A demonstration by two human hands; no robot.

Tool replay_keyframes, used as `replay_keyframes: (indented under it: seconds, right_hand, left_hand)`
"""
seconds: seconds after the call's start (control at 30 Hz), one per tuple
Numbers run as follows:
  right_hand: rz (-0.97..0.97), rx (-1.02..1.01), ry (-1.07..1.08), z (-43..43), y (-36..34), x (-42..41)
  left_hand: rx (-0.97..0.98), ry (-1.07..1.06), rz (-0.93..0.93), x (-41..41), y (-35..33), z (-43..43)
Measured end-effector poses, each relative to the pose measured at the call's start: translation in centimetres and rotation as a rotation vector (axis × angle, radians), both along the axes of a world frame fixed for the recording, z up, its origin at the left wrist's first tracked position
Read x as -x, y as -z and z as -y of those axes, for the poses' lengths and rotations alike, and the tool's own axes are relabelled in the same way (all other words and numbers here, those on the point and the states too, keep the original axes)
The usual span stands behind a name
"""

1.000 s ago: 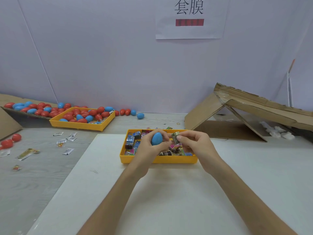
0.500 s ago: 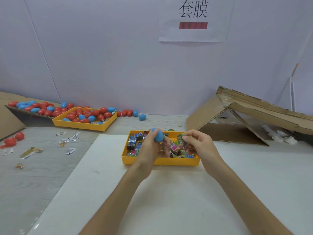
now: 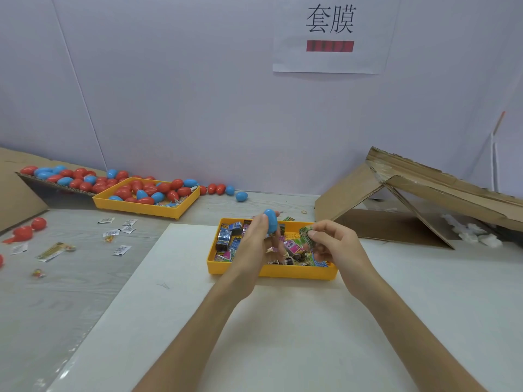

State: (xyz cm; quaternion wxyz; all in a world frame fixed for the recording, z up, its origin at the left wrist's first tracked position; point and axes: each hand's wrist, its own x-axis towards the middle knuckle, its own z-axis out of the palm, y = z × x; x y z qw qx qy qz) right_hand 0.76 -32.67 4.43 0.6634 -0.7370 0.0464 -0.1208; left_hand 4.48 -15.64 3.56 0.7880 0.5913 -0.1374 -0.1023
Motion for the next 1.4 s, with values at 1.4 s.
replay_keyframes:
  seconds: [1.4]
  right_hand:
    - [0.168,-0.059,-0.062,0.10,-0.33,0.70]
  left_hand:
    - [-0.121,-0.016,0.251,0.06,0.57,-0.49]
